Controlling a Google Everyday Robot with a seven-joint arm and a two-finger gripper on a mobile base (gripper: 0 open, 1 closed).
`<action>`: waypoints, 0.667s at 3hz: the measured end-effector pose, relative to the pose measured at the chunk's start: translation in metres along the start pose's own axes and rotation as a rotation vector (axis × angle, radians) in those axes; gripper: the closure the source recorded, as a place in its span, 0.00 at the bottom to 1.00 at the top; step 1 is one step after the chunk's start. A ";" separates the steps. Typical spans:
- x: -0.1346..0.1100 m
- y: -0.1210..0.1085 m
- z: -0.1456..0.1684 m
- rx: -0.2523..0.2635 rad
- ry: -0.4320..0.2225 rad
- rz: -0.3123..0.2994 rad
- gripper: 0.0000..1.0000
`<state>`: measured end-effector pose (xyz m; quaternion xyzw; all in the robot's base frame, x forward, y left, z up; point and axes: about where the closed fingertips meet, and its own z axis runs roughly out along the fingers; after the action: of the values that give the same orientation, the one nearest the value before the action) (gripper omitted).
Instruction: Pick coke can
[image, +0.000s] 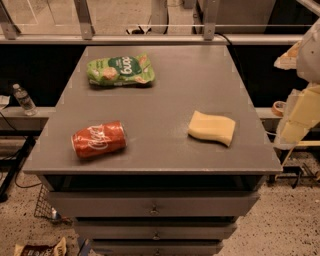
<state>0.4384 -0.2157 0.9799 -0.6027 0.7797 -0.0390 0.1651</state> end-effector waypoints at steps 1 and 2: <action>0.000 0.000 0.000 0.000 0.000 0.000 0.00; -0.048 -0.005 0.001 -0.015 -0.059 -0.124 0.00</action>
Offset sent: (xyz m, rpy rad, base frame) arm 0.0346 0.1058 0.0211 0.0500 -0.0224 0.3303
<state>0.4534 -0.1711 0.9906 -0.6519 0.7360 -0.0257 0.1806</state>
